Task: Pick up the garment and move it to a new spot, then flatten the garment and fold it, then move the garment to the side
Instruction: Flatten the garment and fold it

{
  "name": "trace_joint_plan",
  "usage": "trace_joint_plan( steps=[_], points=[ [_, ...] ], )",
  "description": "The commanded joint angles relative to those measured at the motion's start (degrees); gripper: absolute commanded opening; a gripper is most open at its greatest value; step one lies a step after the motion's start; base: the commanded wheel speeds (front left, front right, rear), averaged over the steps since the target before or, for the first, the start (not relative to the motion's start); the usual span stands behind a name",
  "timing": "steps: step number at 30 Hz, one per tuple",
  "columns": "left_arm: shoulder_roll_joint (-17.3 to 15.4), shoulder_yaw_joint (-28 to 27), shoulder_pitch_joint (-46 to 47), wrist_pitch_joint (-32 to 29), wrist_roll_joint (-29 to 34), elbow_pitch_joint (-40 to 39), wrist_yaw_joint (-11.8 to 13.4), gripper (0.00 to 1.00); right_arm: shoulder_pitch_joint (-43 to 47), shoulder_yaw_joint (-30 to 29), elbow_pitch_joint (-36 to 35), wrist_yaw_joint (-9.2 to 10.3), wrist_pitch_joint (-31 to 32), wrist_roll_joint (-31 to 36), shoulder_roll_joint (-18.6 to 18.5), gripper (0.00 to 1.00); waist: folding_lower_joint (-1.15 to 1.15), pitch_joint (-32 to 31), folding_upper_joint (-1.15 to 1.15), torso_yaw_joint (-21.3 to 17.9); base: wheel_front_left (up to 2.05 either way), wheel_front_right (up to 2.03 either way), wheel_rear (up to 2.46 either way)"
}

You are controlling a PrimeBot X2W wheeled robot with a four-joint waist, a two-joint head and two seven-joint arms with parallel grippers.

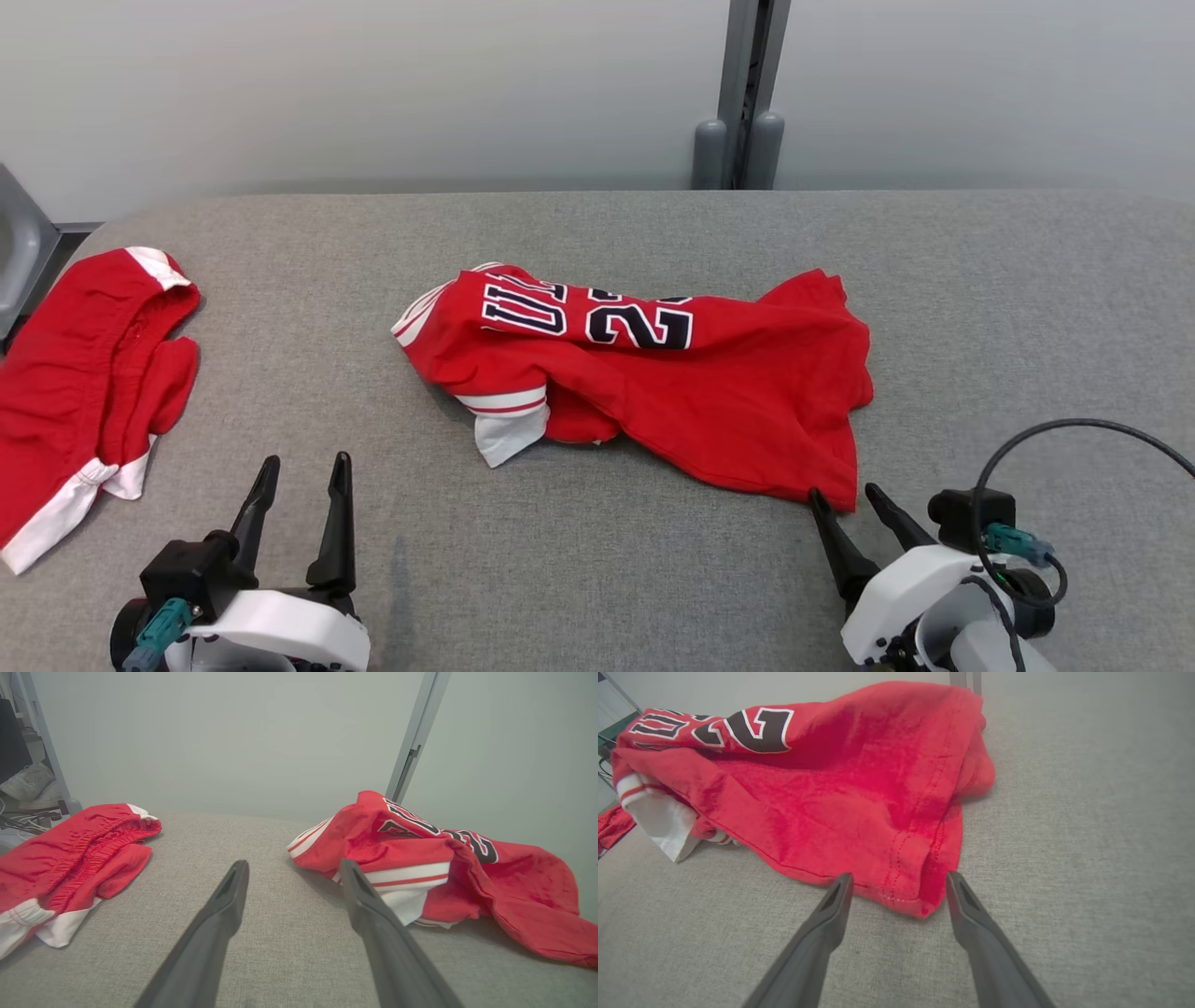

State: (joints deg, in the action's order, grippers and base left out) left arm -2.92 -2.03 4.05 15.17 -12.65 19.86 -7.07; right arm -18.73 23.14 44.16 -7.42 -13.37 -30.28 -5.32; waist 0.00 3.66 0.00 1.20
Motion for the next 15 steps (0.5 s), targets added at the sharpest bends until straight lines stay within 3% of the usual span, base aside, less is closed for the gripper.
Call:
trace_joint_plan(
  steps=[1,8,9,10,11,12,15],
  points=[
    [-0.2,0.1,0.8,0.1,-0.1,0.2,-0.3,1.0,-1.2,0.4,1.0,-0.13,0.2,-0.5,-0.2,1.0,0.0,0.5,0.0,0.5,0.0,0.0,0.0],
    [-0.2,-0.3,1.3,0.1,-0.5,0.6,-0.4,1.0,-4.2,2.8,5.6,-0.13,-0.4,-3.0,0.1,1.0,0.0,1.2,0.0,1.6,0.0,0.0,0.0],
    [-0.2,-0.4,1.4,0.1,-0.5,0.7,-0.5,1.0,-4.5,3.0,6.0,-0.13,-0.6,-3.3,0.1,0.87,0.0,1.2,0.0,1.7,0.0,0.0,0.0],
    [-0.1,-0.4,1.5,0.1,-0.5,0.7,-0.5,1.0,-4.7,3.4,6.3,-0.13,-0.8,-3.6,0.2,0.44,0.0,1.2,0.0,1.7,0.0,0.0,0.0],
    [-0.2,-0.4,1.5,0.1,-0.5,0.8,-0.5,1.0,-4.9,3.7,6.7,-0.13,-0.9,-3.9,0.2,0.14,0.0,1.3,0.0,1.7,0.0,0.0,0.0],
    [-0.2,-0.5,1.6,0.1,-0.4,0.8,-0.5,1.0,-5.0,4.0,7.1,-0.13,-1.0,-4.3,0.2,0.0,0.0,1.3,0.0,1.7,0.0,0.0,0.0],
    [-0.1,-0.6,1.8,0.1,-0.3,1.0,-0.5,1.0,-5.5,4.6,7.7,-0.13,-1.3,-5.0,0.3,0.0,0.0,1.2,0.0,1.6,0.0,0.0,0.0]
  ],
)
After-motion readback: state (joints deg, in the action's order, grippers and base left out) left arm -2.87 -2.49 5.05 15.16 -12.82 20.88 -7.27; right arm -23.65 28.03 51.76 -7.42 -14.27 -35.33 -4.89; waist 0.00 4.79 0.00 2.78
